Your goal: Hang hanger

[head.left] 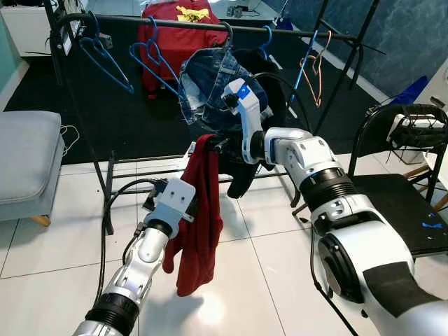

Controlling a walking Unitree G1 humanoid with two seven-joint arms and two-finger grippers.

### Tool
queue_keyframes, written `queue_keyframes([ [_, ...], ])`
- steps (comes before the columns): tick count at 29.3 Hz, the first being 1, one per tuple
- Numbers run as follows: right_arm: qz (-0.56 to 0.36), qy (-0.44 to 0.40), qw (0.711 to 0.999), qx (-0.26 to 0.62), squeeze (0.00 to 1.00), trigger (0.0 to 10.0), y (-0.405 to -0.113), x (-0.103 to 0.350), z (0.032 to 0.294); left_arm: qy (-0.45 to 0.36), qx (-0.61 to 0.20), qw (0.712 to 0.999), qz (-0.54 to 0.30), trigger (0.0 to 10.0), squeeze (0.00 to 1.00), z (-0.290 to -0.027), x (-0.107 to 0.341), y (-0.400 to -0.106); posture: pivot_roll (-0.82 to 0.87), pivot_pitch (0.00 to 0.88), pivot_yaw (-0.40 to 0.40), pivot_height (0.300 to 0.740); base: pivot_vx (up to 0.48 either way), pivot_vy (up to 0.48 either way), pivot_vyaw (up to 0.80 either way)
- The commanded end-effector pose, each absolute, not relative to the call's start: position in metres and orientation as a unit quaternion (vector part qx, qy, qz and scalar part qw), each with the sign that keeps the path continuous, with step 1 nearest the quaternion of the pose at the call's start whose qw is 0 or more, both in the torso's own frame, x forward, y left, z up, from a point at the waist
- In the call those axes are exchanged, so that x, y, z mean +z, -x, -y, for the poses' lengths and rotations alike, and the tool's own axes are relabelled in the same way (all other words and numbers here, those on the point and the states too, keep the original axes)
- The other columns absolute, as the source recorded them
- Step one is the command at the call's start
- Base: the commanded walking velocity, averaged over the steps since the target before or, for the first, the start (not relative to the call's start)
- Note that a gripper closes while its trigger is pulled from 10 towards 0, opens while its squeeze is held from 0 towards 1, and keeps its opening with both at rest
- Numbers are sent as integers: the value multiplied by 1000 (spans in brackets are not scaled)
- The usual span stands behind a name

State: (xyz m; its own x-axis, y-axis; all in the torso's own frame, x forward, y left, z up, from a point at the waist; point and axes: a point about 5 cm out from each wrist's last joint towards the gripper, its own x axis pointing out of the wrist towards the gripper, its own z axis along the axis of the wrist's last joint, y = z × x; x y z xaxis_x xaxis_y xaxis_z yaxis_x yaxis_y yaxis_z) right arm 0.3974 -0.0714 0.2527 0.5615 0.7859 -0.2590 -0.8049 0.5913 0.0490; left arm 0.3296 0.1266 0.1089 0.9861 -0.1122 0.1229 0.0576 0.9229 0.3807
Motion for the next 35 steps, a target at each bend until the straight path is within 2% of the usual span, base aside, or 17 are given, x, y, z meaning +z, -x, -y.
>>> queue_keyframes([
  [1, -105, 35, 886, 451, 0, 0, -399, 263, 71, -193, -32, 979, 58, 10000, 0, -128, 104, -330, -81, 88, -121, 740, 0, 0, 0],
  [11, -104, 34, 885, 453, 0, 0, -398, 264, 68, -208, -21, 976, 53, 10000, 0, -134, 97, -331, -89, 88, -121, 740, 0, 0, 0],
  [18, -101, 38, 887, 449, 0, 0, -399, 265, 68, -174, -64, 979, 82, 10000, 0, -121, 106, -330, -88, 89, -127, 740, 0, 0, 0],
  [21, -99, 40, 890, 442, 0, 0, -401, 266, 68, -160, -122, 975, 94, 10000, 0, -107, 106, -325, -86, 88, -131, 740, 0, 0, 0],
  [27, -96, 39, 892, 439, 0, 0, -402, 267, 66, -167, -161, 968, 100, 10000, 0, -99, 105, -321, -88, 96, -133, 740, 0, 0, 0],
  [30, -95, 36, 892, 440, 0, 0, -402, 268, 65, -172, -162, 966, 100, 10000, 0, -98, 104, -320, -93, 96, -129, 740, 0, 0, 0],
  [34, -91, 27, 886, 454, 0, 0, -399, 274, 58, -221, -80, 968, 85, 10000, 0, -114, 97, -329, -113, 99, -124, 740, 0, 0, 0],
  [35, -91, 27, 886, 454, 0, 0, -399, 274, 58, -221, -80, 968, 85, 10000, 0, -114, 97, -329, -113, 99, -124, 740, 0, 0, 0],
])
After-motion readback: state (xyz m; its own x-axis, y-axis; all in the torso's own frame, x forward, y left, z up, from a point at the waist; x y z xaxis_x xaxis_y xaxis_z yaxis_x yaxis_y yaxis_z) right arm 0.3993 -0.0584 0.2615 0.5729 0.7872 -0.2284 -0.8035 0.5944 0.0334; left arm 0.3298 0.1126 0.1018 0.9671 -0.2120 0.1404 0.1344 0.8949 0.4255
